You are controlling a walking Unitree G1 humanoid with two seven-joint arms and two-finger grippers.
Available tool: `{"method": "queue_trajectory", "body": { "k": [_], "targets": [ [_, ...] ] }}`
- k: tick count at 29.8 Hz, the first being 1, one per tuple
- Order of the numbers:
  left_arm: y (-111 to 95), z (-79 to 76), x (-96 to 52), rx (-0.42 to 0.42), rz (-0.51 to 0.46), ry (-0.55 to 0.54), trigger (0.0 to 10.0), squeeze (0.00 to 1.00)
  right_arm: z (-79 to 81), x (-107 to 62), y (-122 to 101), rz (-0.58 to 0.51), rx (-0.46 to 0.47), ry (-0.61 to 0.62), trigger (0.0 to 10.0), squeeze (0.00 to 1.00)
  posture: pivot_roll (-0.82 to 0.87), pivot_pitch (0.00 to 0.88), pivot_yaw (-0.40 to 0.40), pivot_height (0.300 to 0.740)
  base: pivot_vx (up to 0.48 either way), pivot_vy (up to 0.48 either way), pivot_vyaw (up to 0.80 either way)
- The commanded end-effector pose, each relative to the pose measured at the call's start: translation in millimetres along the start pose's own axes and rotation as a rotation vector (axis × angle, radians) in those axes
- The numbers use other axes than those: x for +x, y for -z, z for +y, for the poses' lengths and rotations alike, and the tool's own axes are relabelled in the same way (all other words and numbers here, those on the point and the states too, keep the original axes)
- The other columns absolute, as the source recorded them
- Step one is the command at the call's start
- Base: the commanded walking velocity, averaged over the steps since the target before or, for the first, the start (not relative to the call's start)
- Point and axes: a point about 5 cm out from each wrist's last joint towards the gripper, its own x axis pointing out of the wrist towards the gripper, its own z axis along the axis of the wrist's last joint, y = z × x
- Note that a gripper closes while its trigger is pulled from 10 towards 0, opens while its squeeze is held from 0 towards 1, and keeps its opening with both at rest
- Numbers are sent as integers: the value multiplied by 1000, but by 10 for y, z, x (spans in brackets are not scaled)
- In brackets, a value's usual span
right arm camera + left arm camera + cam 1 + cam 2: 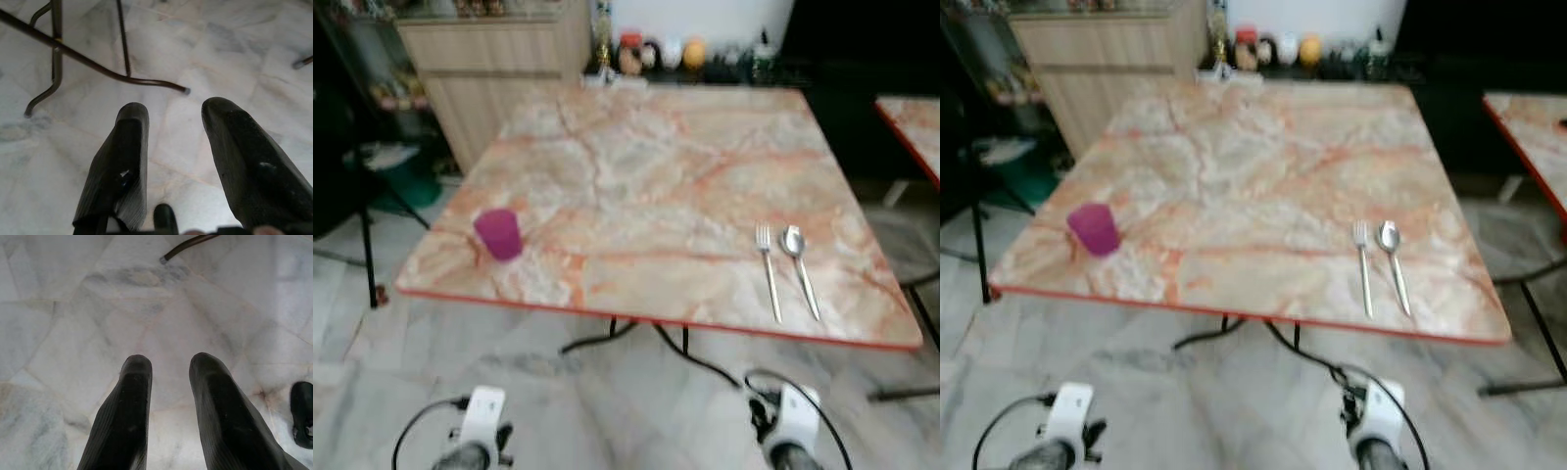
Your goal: Setting the table
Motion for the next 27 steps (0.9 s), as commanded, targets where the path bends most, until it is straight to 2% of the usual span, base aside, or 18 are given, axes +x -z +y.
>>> {"method": "queue_trajectory", "body": {
  "k": [1, 14, 16, 18, 22, 27],
  "targets": [
    [4, -2, 1, 17, 5, 2, 10000, 0, 6, -1, 3, 1, 6, 0, 10000, 0, -12, 0, 18, 740, 0, 0, 0],
    [93, 27, -28, 20, 24, -7, 10000, 0, 4, -22, -28, -59, -5, -10, 10000, 0, -7, 0, 14, 740, 0, 0, 0],
    [120, 41, -39, 23, 30, -11, 10000, 0, -4, -72, -24, -113, -61, -41, 10000, 0, -3, 0, 16, 740, 0, 0, 0],
    [122, 55, -42, 20, 29, -14, 10000, 0, -13, -90, -43, -146, -69, -48, 10000, 0, -3, 0, 16, 740, 0, 0, 0],
    [94, 110, -41, 18, 23, -26, 10000, 0, -32, -170, -168, -283, -166, -70, 10000, 0, -32, 0, 26, 740, 0, 0, 0],
    [62, 108, -31, 23, 18, -24, 10000, 0, -29, -249, -290, -386, -191, -80, 10000, 0, -38, 0, 27, 740, 0, 0, 0]
  ]
}}
